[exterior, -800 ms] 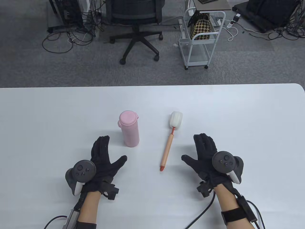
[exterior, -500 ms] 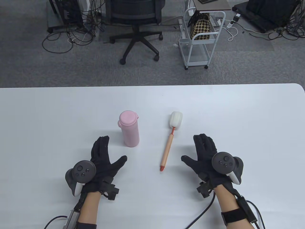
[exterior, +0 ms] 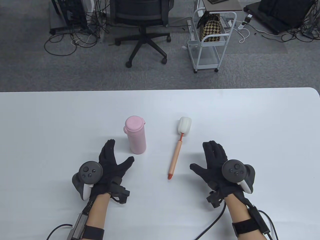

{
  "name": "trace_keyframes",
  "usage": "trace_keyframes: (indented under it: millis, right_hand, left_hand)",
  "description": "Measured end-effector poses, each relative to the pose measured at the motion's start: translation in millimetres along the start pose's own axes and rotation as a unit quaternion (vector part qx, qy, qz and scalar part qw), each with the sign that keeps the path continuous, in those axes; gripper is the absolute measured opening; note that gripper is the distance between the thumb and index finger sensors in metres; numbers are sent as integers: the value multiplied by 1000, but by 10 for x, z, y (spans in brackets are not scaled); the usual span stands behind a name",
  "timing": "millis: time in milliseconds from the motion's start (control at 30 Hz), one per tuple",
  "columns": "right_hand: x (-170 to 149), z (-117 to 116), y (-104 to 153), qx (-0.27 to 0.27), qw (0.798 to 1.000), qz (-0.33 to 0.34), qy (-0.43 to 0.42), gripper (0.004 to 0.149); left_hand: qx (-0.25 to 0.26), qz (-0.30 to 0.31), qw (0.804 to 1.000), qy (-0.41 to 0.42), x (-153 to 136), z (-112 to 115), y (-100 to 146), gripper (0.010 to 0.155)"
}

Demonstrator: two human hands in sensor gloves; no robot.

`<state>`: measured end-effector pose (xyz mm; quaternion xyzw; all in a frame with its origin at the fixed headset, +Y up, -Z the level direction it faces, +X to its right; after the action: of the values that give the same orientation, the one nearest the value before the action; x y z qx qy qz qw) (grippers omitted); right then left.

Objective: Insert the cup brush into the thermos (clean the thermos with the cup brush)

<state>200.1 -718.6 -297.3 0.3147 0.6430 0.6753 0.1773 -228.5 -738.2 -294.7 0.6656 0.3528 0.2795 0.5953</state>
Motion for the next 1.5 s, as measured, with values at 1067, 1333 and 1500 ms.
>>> trace_keyframes:
  millis: [1067, 1333, 1500]
  right_hand:
    - [-41, -8, -18, 12, 1000, -7, -7, 96]
    - [-37, -12, -18, 16, 1000, -6, -5, 96]
    - [-18, -23, -15, 17, 1000, -3, 0, 96]
  left_hand:
    - [-28, -106, 993, 33, -62, 641, -704, 99]
    - [-13, -43, 999, 20, 97, 541, -594, 102]
    - [-19, 4, 999, 37, 284, 403, -372, 104]
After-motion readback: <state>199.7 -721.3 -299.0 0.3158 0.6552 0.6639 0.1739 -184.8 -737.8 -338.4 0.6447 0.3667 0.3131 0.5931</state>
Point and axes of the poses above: the tracker on the back of each hand, its own x axis roughly to the thumb side, its own y axis roughly from the fingertips to the wrist, z = x × y, the point moved 4 cm from there along -y, roughly from the wrist to the fingertips, and after that the axes turned 2 degrees about -z, right-handed, at the moved point
